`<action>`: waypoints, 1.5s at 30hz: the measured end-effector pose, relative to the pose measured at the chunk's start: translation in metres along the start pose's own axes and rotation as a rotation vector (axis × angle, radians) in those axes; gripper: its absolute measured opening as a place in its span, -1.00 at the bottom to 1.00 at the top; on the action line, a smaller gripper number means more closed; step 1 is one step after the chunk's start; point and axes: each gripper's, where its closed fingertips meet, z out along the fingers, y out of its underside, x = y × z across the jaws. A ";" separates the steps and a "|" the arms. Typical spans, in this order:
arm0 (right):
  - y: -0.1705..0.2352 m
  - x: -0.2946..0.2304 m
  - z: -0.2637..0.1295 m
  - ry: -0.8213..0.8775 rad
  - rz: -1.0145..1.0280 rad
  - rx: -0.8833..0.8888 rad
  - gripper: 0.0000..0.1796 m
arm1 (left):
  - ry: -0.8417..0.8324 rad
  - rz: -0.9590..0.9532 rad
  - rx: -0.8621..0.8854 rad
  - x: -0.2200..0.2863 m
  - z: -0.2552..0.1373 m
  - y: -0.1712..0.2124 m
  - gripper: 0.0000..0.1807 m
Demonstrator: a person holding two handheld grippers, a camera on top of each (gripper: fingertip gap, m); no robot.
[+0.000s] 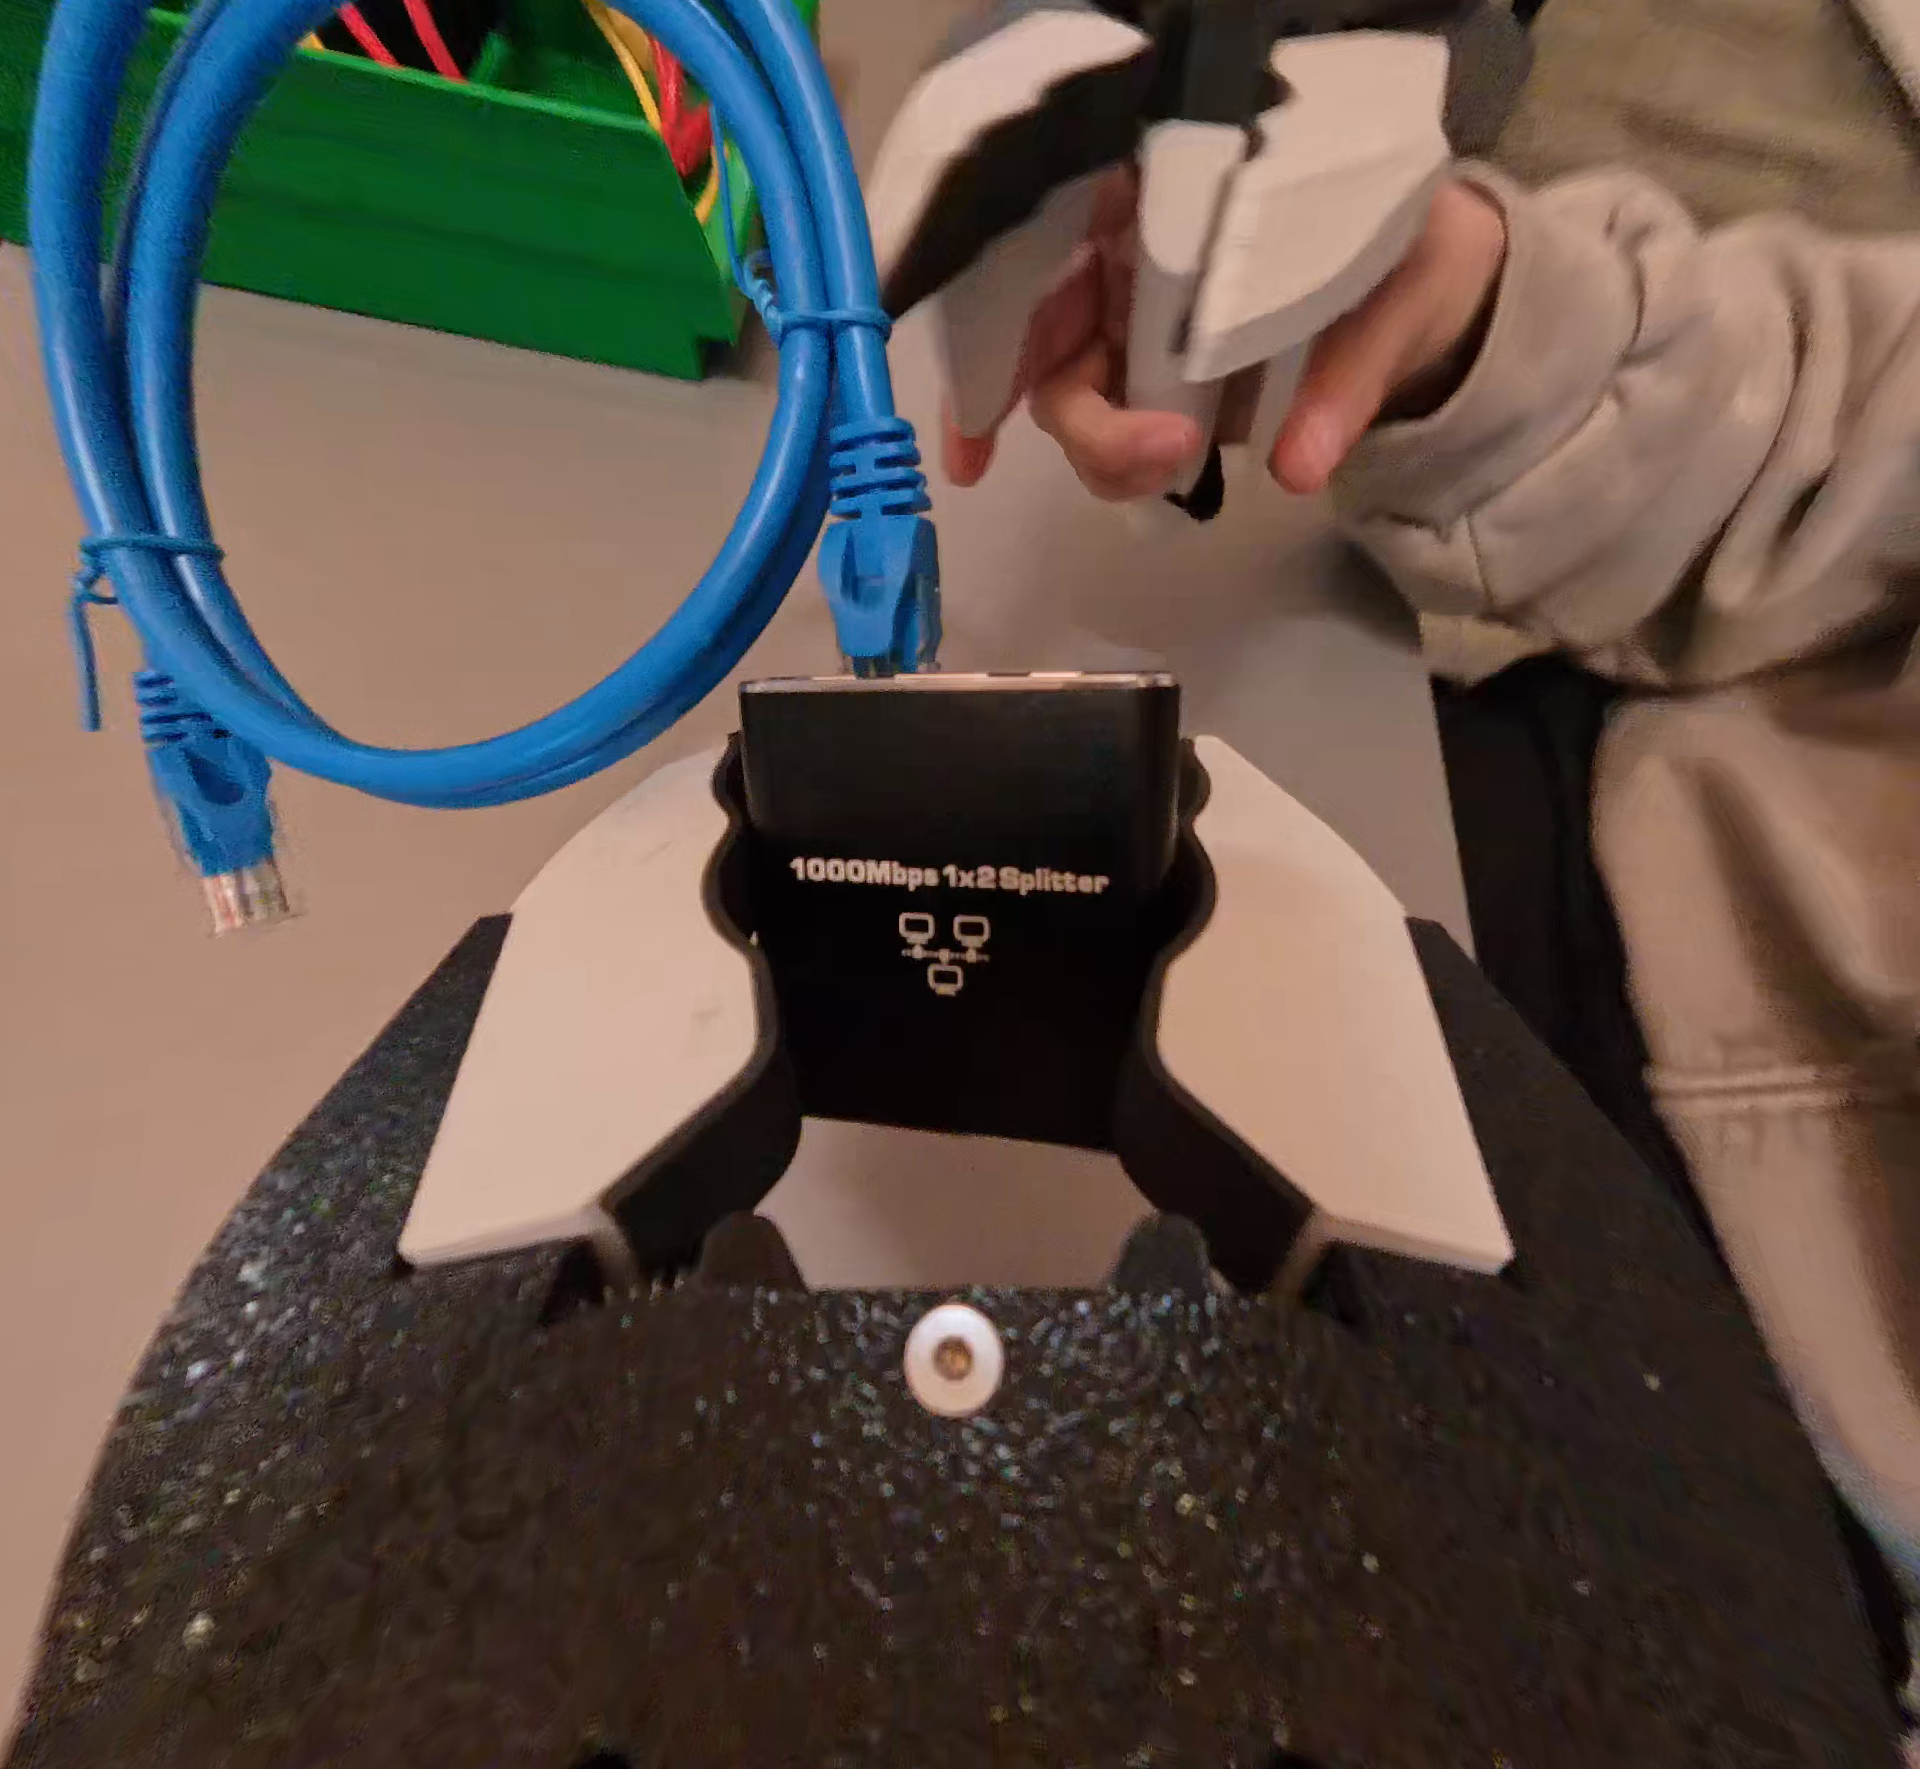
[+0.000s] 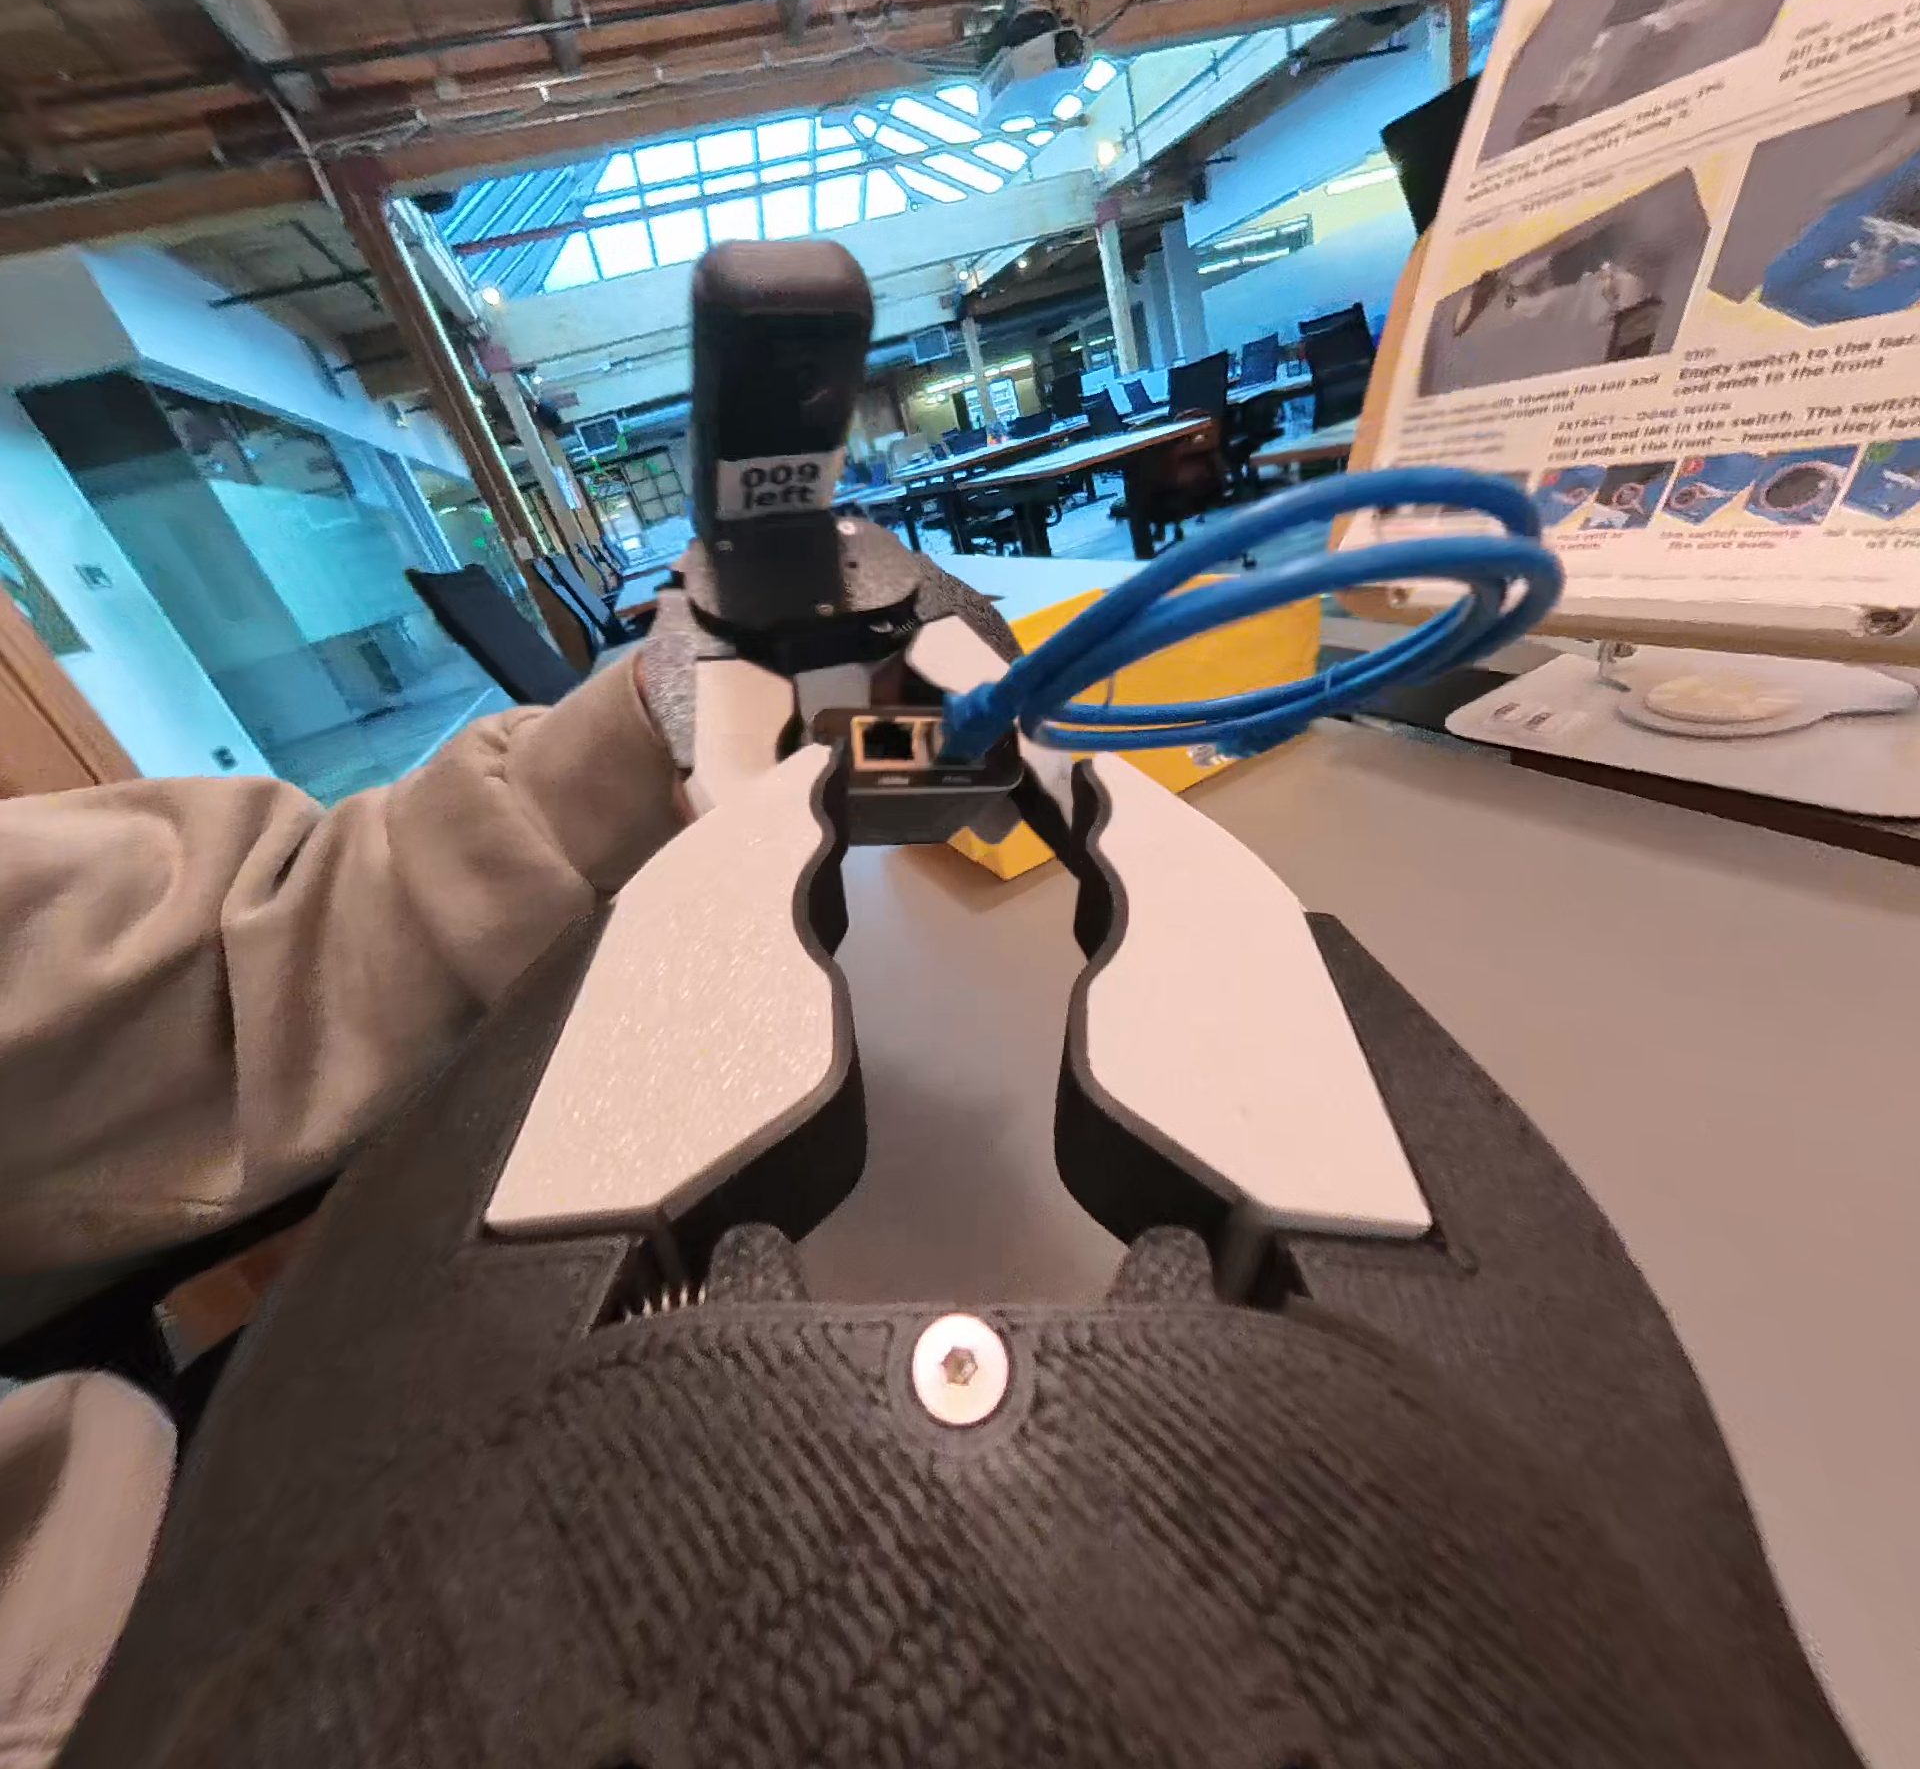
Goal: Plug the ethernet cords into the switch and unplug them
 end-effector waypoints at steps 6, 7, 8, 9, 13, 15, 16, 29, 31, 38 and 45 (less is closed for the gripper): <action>0.015 0.016 0.032 -0.088 0.096 -0.032 -0.50 | -0.068 0.142 -0.107 -0.017 0.002 -0.004 -0.16; 0.007 0.015 0.035 -0.119 0.133 0.042 -0.53 | -0.081 0.160 -0.112 -0.020 0.003 -0.004 -0.16; -0.001 0.017 0.037 -0.130 0.165 0.108 -0.54 | -0.100 0.177 -0.116 -0.025 0.004 -0.002 -0.16; -0.006 0.022 0.038 -0.120 0.192 0.161 -0.54 | -0.112 0.183 -0.124 -0.029 0.006 0.001 -0.16; 0.006 0.043 0.047 -0.073 0.228 0.164 -0.57 | -0.140 0.198 -0.159 -0.040 0.017 0.013 -0.16; 0.015 0.048 0.052 -0.058 0.226 0.129 -0.63 | -0.173 0.233 -0.201 -0.047 0.022 0.020 -0.16; 0.023 0.053 0.053 -0.039 0.224 0.097 -0.80 | -0.192 0.250 -0.214 -0.050 0.024 0.022 -0.16; -0.030 0.063 0.018 -0.217 0.452 0.495 -0.87 | -0.080 0.187 0.414 -0.038 0.035 -0.059 -0.16; -0.035 0.065 0.013 -0.254 0.514 0.571 -0.86 | -0.103 0.187 0.489 -0.041 0.031 -0.065 -0.13; -0.045 0.075 -0.002 -0.285 0.643 0.734 -0.87 | -0.221 0.286 0.599 -0.040 0.019 -0.079 -0.17; -0.049 0.080 -0.016 -0.294 0.673 0.808 -0.86 | -0.246 0.357 0.595 -0.031 0.027 -0.081 -0.34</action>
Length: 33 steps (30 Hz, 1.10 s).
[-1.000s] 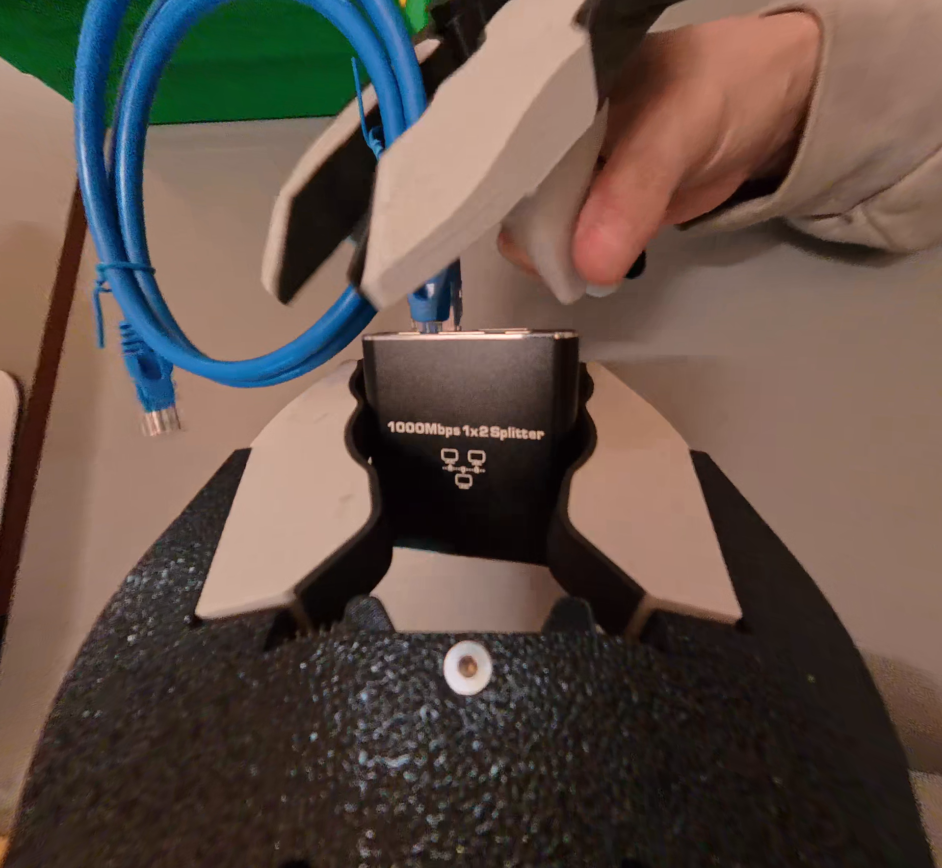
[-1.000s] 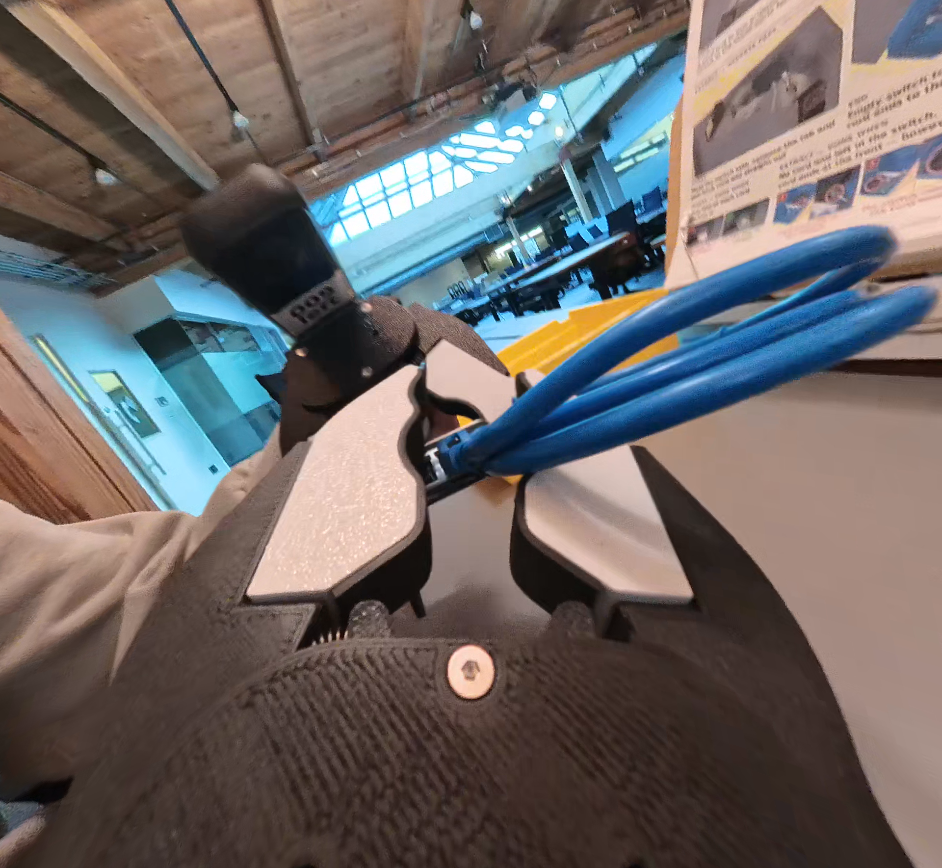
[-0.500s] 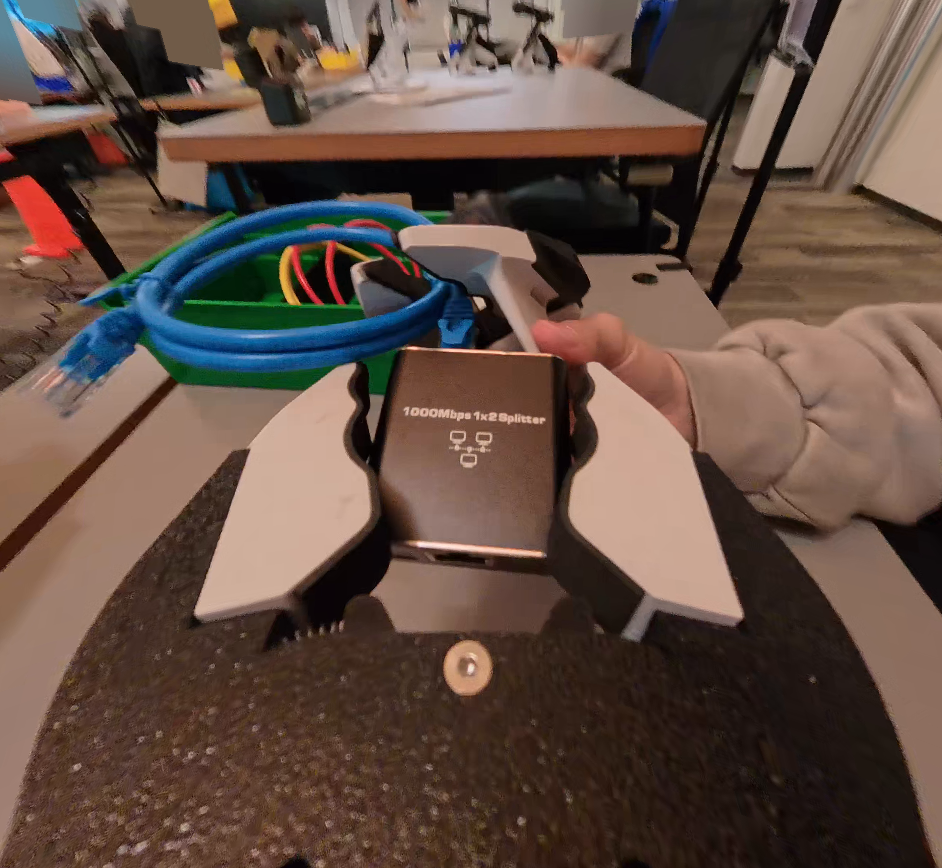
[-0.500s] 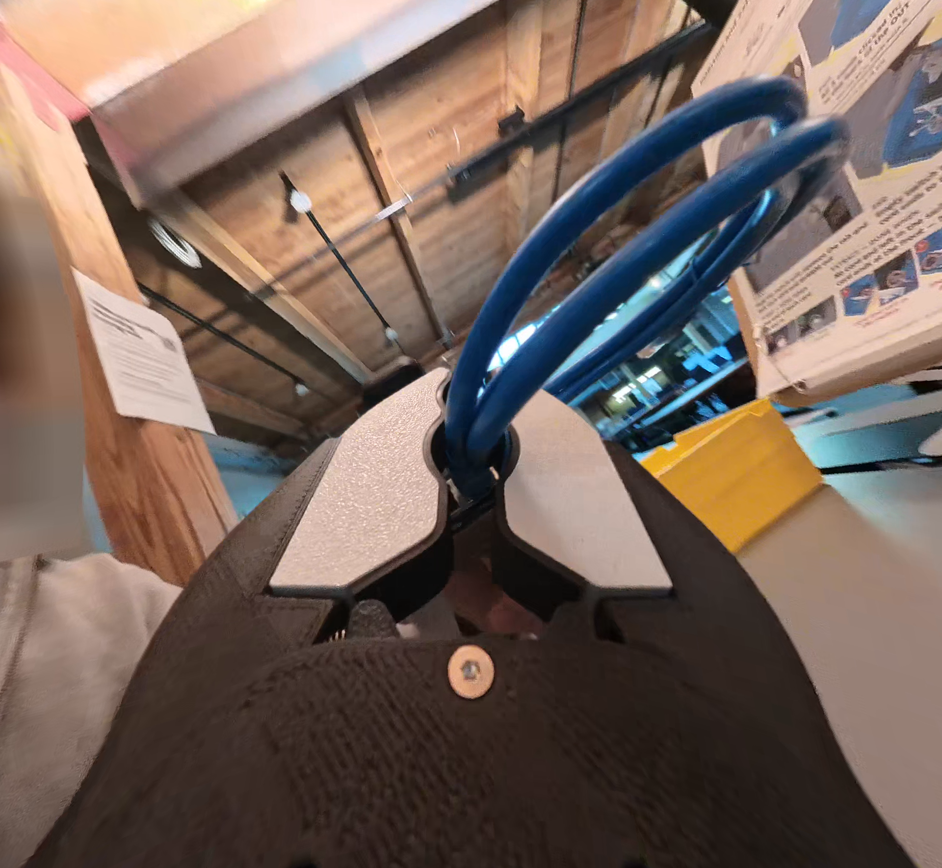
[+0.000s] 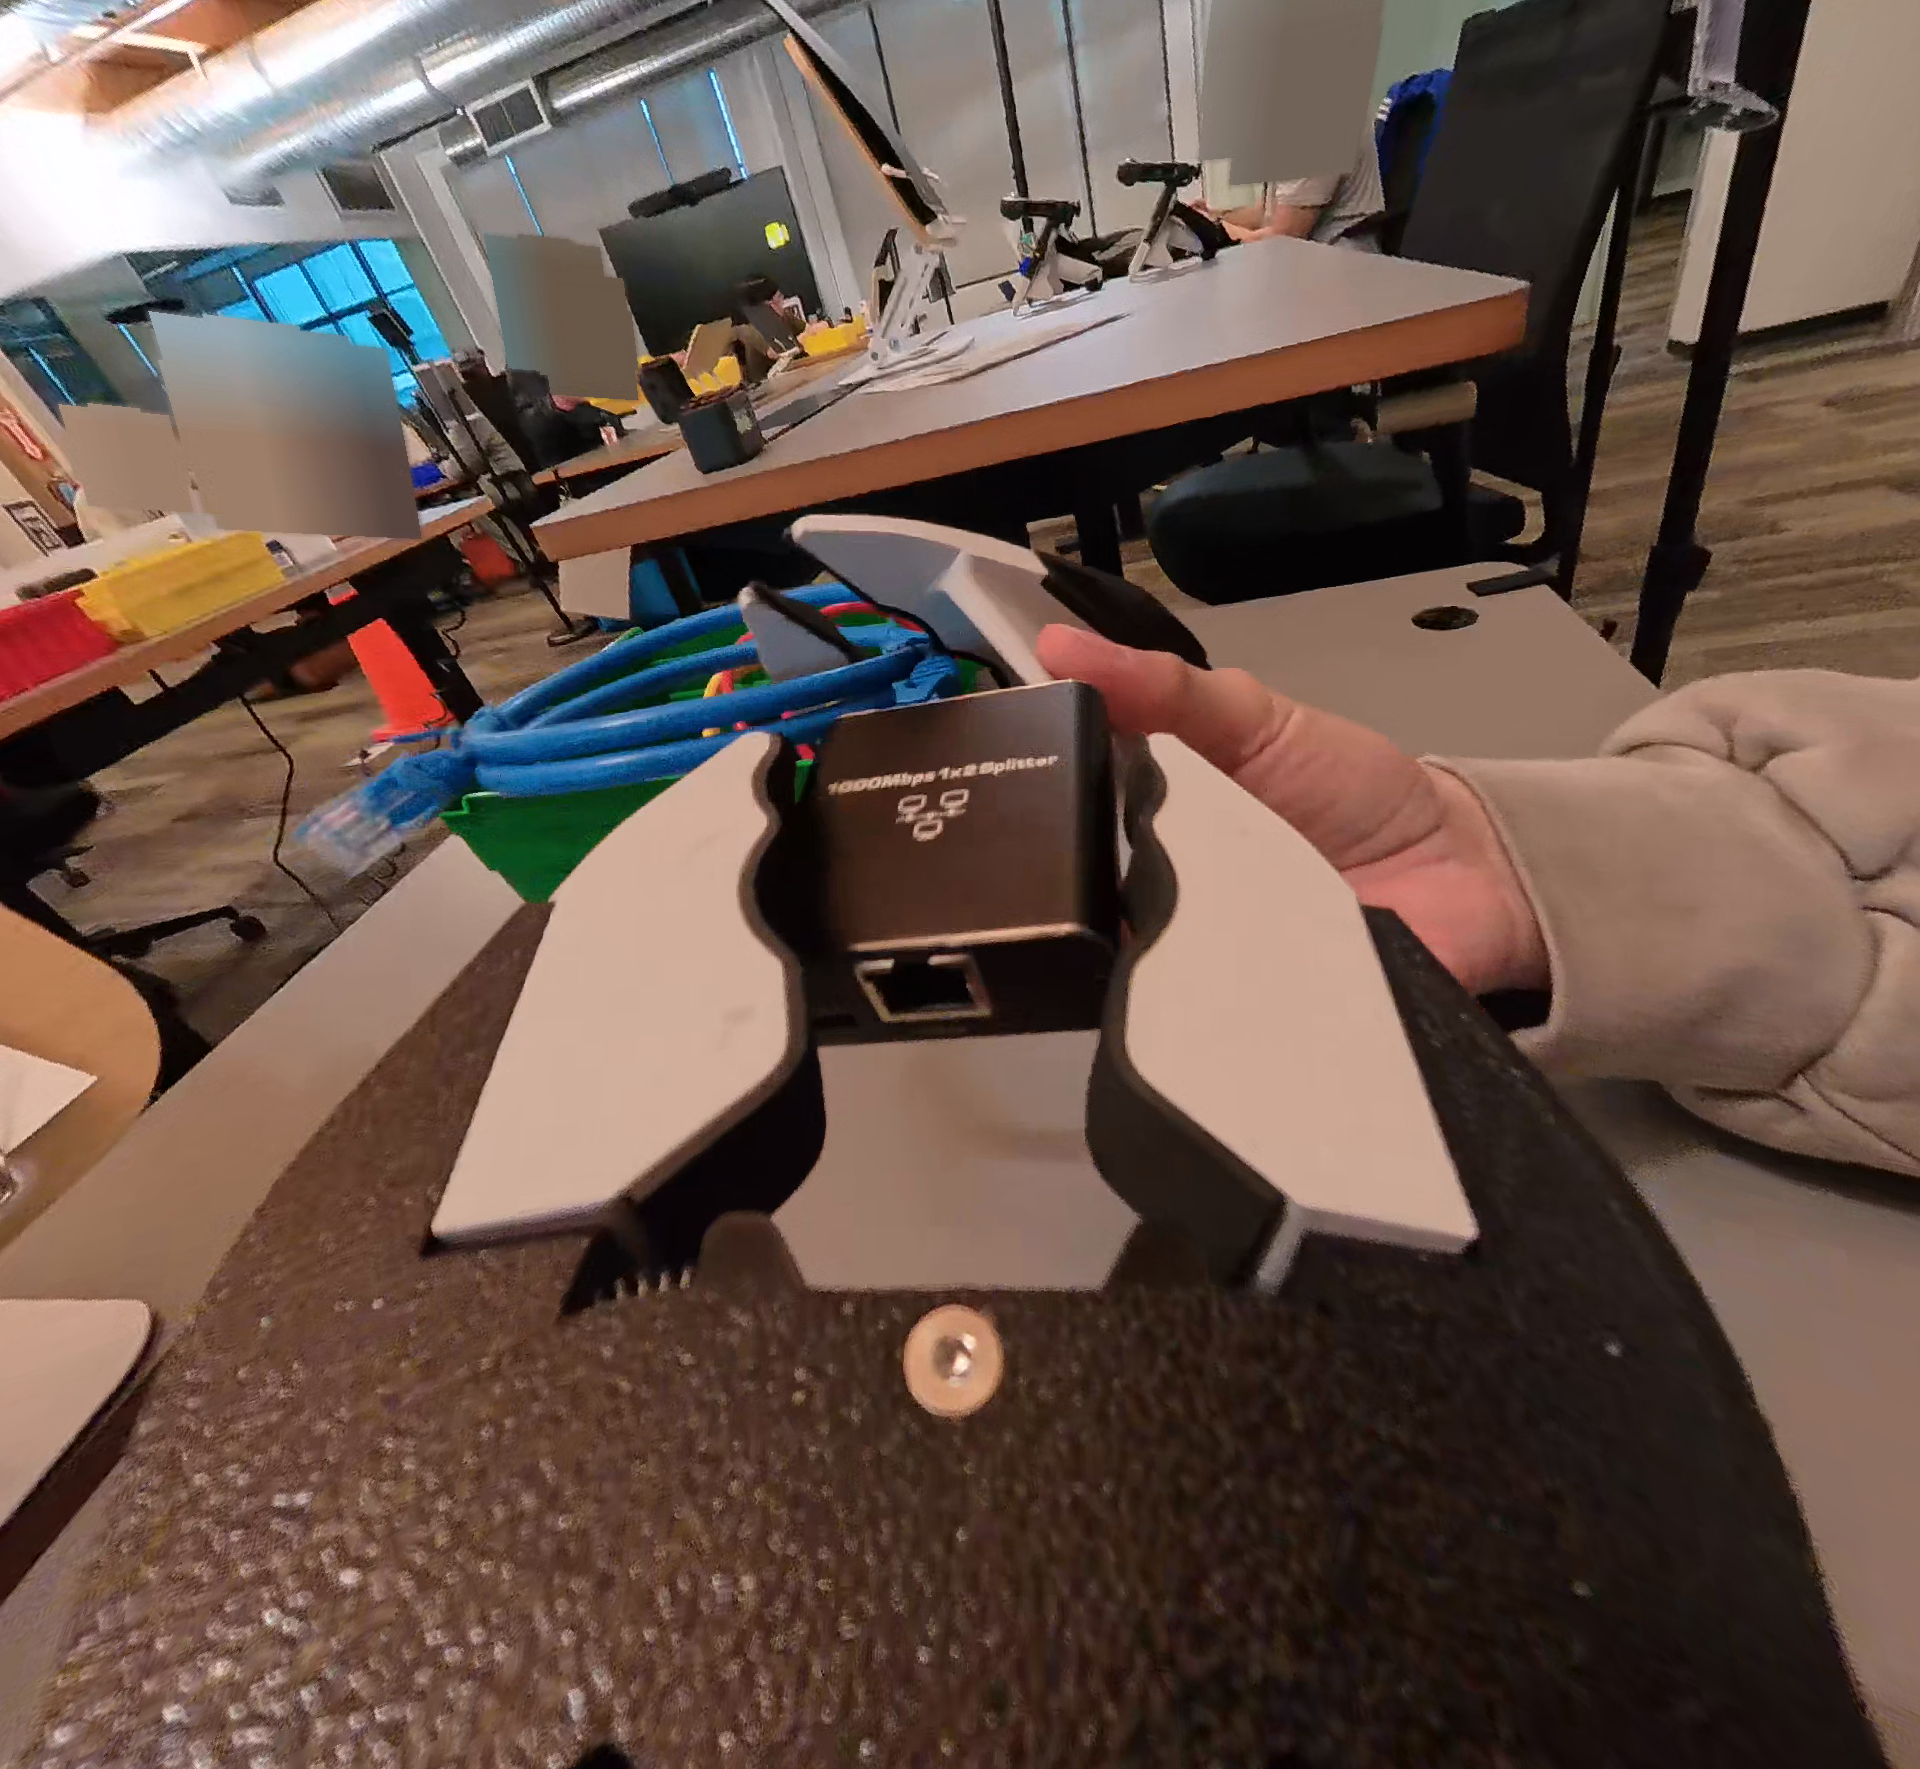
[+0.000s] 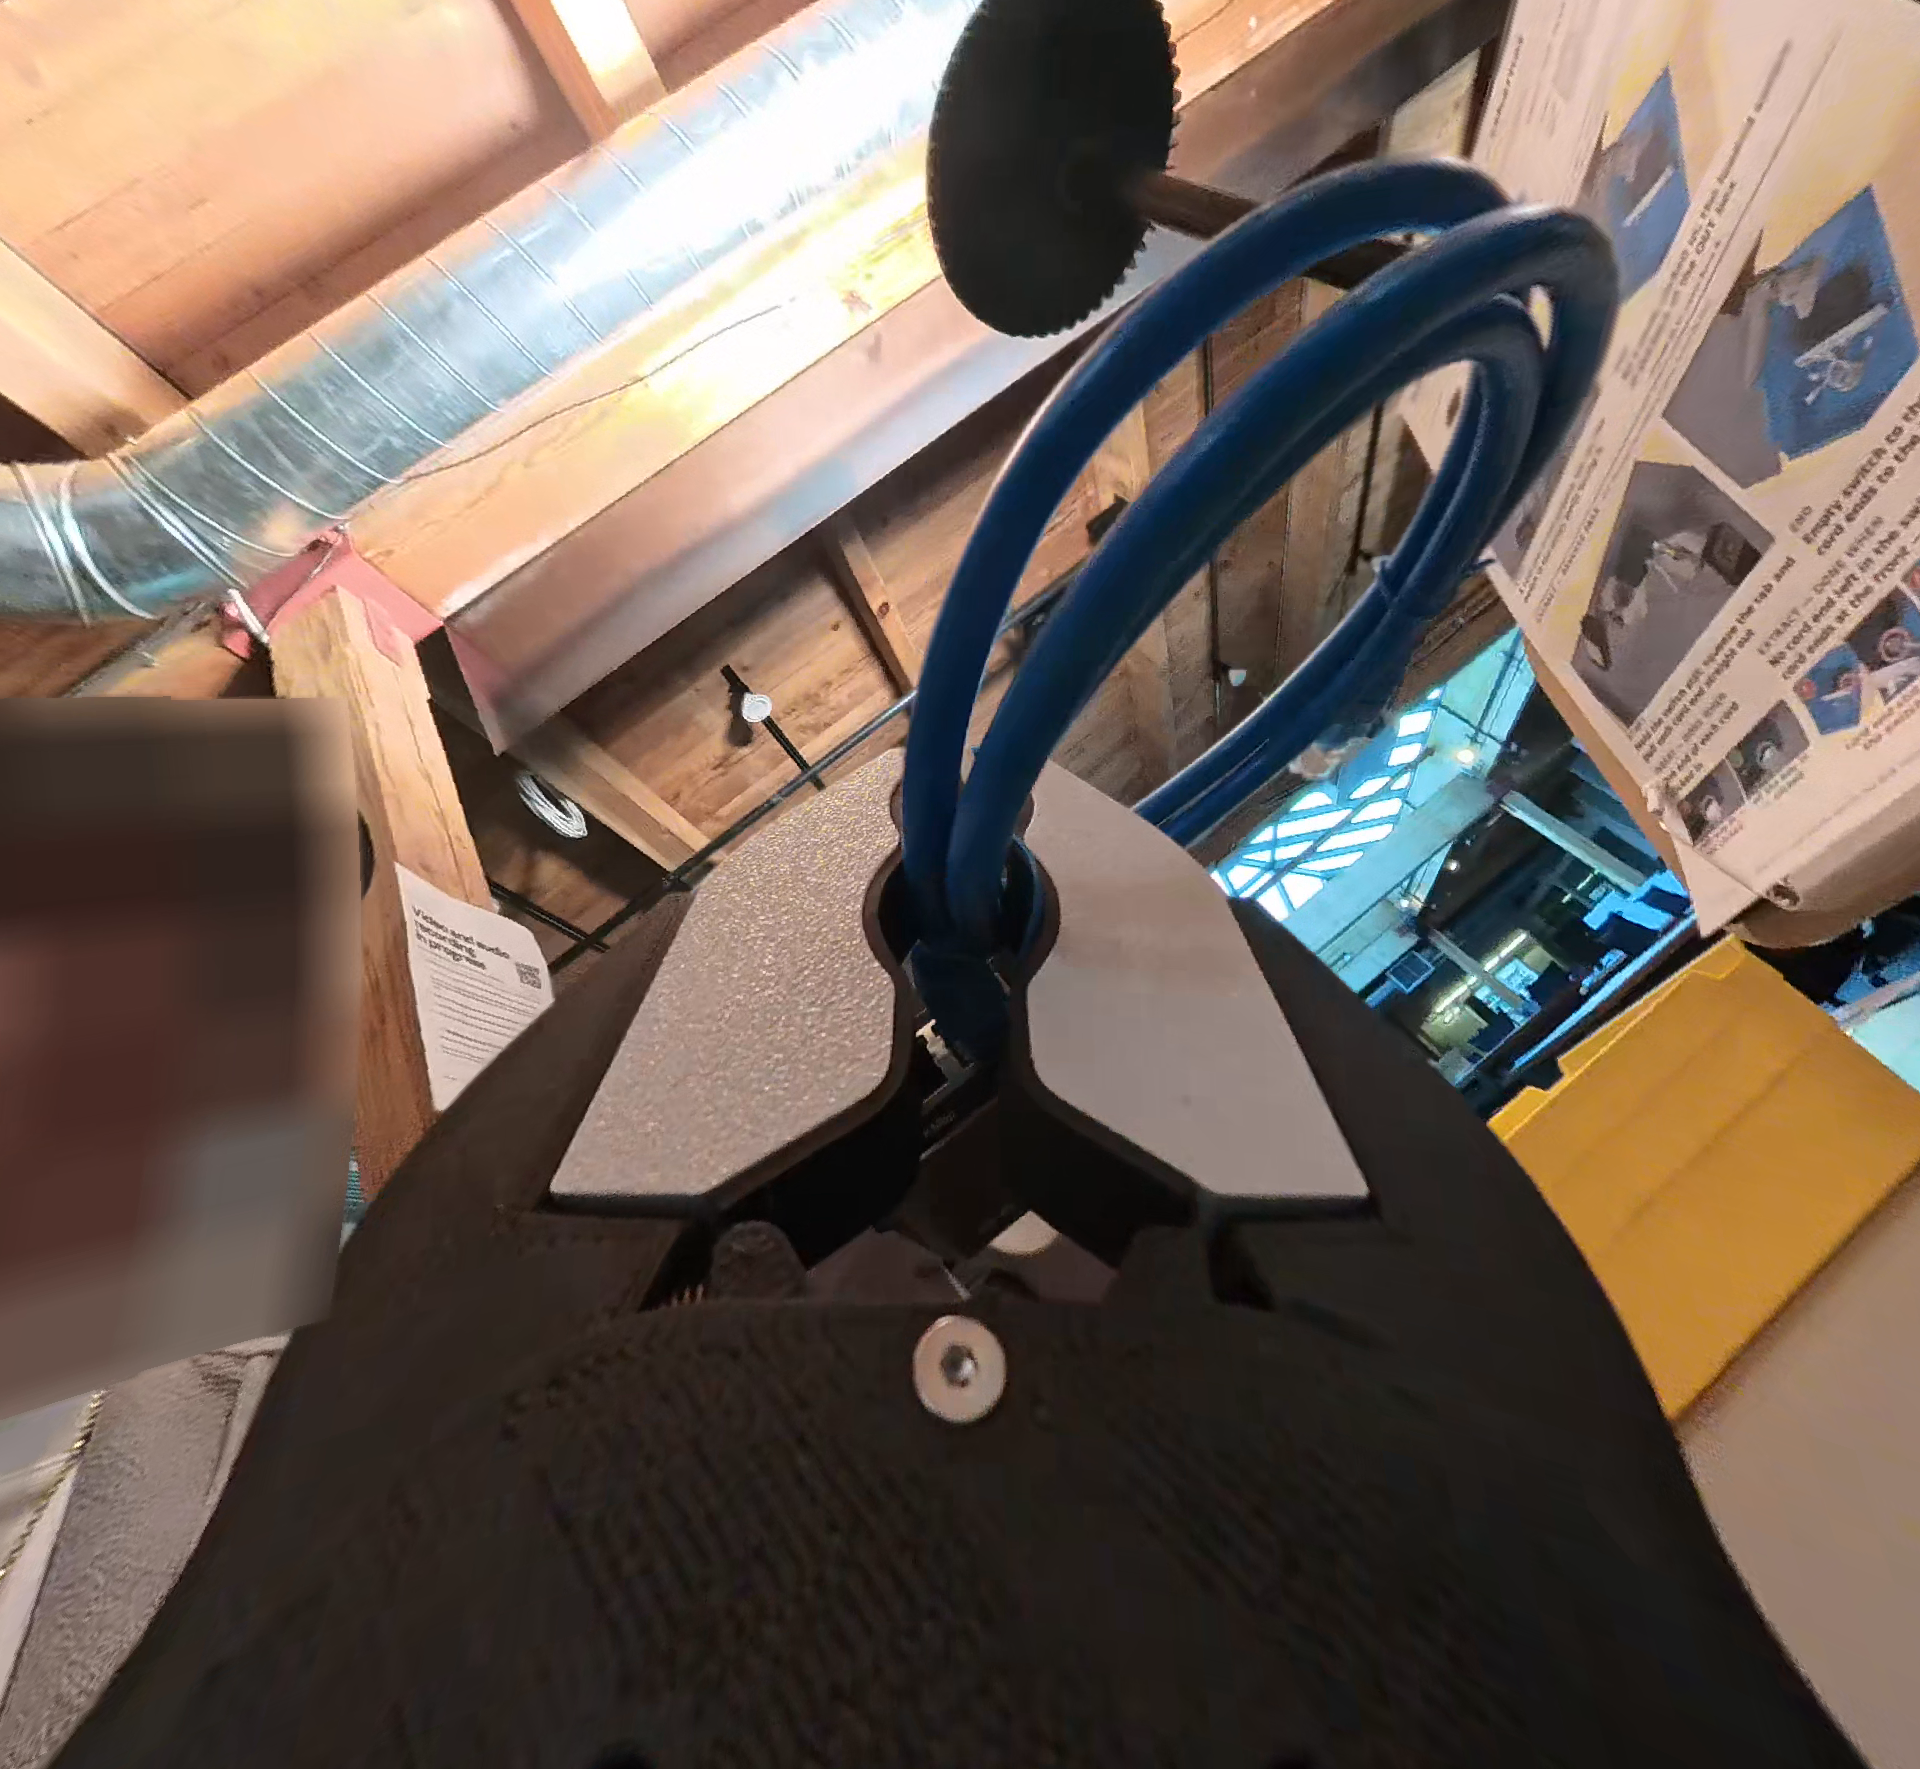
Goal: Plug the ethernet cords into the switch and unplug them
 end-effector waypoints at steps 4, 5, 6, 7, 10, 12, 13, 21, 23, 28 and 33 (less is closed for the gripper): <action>-0.003 -0.003 0.000 -0.012 -0.012 0.013 -0.87 | -0.011 -0.030 0.022 -0.002 -0.002 -0.004 -0.39; -0.003 -0.002 -0.001 -0.009 -0.014 0.010 -0.86 | -0.002 -0.030 0.010 -0.001 -0.002 -0.003 -0.39; -0.003 -0.001 -0.001 -0.005 -0.010 0.012 -0.86 | -0.003 -0.030 0.006 -0.001 -0.001 -0.002 -0.39; -0.004 -0.001 -0.002 -0.005 -0.013 0.018 -0.87 | -0.010 -0.037 0.005 -0.002 -0.001 -0.001 -0.36; -0.005 -0.005 -0.001 -0.008 -0.057 0.009 -0.87 | -0.056 -0.072 -0.011 -0.011 -0.001 0.002 -0.17; -0.008 -0.008 -0.001 -0.005 -0.104 0.013 -0.87 | -0.073 -0.072 -0.020 -0.013 -0.001 0.004 -0.18; -0.009 -0.009 0.000 -0.011 -0.108 0.015 -0.87 | -0.052 -0.075 -0.019 -0.010 -0.001 0.004 -0.25; -0.018 -0.015 -0.004 -0.056 -0.104 0.078 -0.87 | -0.072 -0.118 -0.007 -0.008 0.006 0.005 -0.23; -0.019 -0.015 -0.005 -0.057 -0.109 0.075 -0.87 | -0.095 -0.115 -0.002 -0.010 0.007 0.006 -0.20; -0.024 -0.012 -0.008 -0.038 -0.115 0.109 -0.87 | -0.147 -0.119 0.015 -0.012 0.008 0.004 -0.19; -0.024 -0.014 -0.009 -0.043 -0.126 0.111 -0.87 | -0.194 -0.091 0.008 -0.013 0.010 0.003 -0.16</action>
